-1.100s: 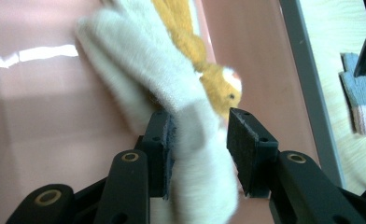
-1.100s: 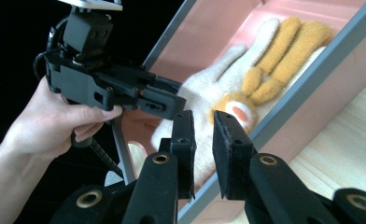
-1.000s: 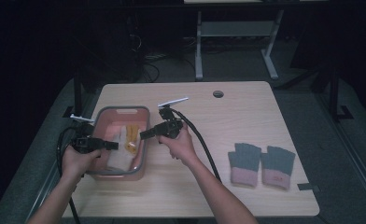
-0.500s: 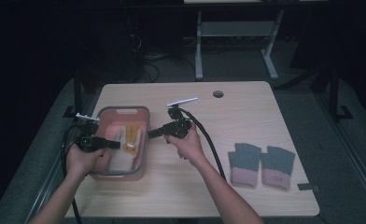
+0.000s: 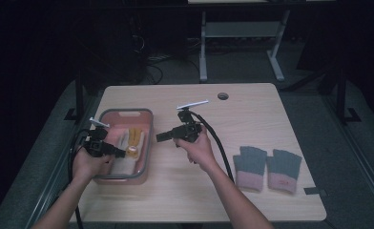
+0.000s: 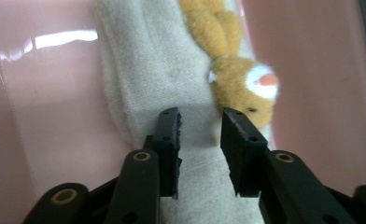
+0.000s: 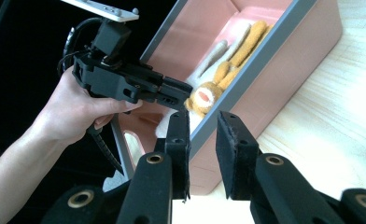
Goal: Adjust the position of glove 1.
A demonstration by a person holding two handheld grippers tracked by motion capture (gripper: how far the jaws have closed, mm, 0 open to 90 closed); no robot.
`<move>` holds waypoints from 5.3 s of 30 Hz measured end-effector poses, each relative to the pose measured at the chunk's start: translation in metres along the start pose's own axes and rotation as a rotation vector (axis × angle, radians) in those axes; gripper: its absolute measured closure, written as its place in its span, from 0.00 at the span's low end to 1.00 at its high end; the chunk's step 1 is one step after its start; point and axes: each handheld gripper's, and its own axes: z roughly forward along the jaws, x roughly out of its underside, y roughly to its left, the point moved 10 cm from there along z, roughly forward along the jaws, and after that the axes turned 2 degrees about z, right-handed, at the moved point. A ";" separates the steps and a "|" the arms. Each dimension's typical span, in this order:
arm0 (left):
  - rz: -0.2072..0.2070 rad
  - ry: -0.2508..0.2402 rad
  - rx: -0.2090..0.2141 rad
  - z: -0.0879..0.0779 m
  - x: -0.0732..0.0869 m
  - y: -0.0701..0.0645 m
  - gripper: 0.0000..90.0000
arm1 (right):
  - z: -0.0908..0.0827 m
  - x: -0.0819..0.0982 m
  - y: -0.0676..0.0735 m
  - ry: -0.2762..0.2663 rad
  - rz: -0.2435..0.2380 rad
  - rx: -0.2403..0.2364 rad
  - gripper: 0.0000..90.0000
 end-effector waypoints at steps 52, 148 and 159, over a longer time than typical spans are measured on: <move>0.118 -0.208 0.461 -0.032 -0.033 -0.132 0.45 | -0.093 0.020 -0.030 -0.088 0.012 0.090 0.62; 0.346 -0.011 0.715 0.093 -0.019 -0.336 0.41 | -0.279 0.146 -0.147 -0.190 0.111 0.474 0.55; 0.370 0.005 0.726 0.109 -0.007 -0.353 0.40 | -0.288 0.169 -0.171 -0.139 0.127 0.623 0.57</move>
